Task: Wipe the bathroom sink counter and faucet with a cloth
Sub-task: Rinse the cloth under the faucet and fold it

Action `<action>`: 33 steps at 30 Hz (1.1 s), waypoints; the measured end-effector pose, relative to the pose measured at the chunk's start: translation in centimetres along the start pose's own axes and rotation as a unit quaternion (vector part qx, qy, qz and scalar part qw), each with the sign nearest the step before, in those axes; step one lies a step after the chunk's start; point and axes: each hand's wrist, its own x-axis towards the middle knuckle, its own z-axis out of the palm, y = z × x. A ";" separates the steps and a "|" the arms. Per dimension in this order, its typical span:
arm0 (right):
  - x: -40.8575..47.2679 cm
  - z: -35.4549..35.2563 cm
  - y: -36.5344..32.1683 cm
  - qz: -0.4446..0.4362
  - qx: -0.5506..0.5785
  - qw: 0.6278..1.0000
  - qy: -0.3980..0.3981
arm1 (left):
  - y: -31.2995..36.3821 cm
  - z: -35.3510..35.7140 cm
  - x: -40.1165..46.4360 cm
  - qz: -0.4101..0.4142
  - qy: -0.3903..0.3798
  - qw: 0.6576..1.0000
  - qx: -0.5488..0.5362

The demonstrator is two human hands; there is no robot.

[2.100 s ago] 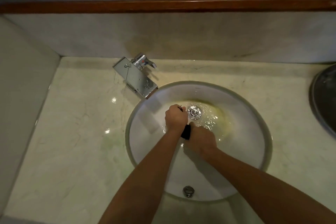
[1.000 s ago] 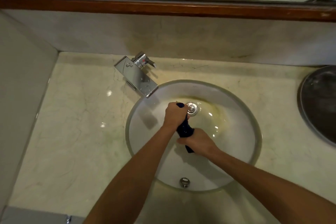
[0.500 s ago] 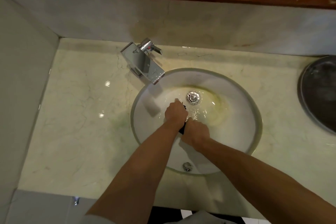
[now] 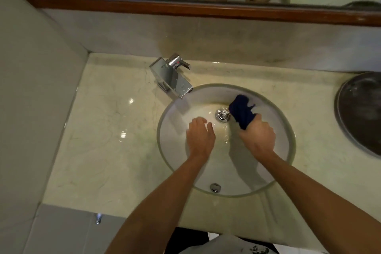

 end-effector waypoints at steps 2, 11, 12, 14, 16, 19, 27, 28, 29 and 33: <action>0.3 -1.3 0.0 0.001 0.027 1.000 0.013 | 2.5 -0.2 -1.2 -0.198 -0.161 0.944 -0.209; -4.1 -3.2 0.4 -0.135 0.198 0.970 -0.052 | 9.7 -4.3 -0.5 -0.310 -0.208 0.753 -0.542; -4.1 -3.4 0.9 -0.101 0.323 0.933 -0.125 | 10.0 -4.7 -0.6 -0.300 -0.213 0.753 -0.546; -3.8 -3.6 2.5 -0.010 0.519 0.804 -0.290 | 10.7 -5.3 -1.1 -0.270 -0.212 0.768 -0.540; -3.7 -3.7 3.9 0.015 0.559 0.739 -0.375 | 11.2 -5.8 -1.8 -0.250 -0.203 0.808 -0.493; -4.0 -4.4 3.8 -0.013 0.562 0.750 -0.347 | 12.1 -6.3 -2.6 -0.239 -0.195 0.831 -0.464; -5.2 -6.4 1.8 -0.089 0.500 0.857 -0.086 | 12.7 -8.6 -4.5 -0.149 -0.186 0.842 -0.485; -5.1 -6.5 1.9 -0.075 0.526 0.842 -0.096 | 12.8 -9.1 -4.5 -0.155 -0.186 0.830 -0.502; -5.1 -6.6 1.9 -0.065 0.544 0.830 -0.105 | 13.0 -9.5 -4.5 -0.164 -0.192 0.821 -0.512; -4.7 -6.3 2.1 -0.072 0.512 0.850 -0.101 | 13.8 -10.3 -4.2 -0.199 -0.185 0.823 -0.498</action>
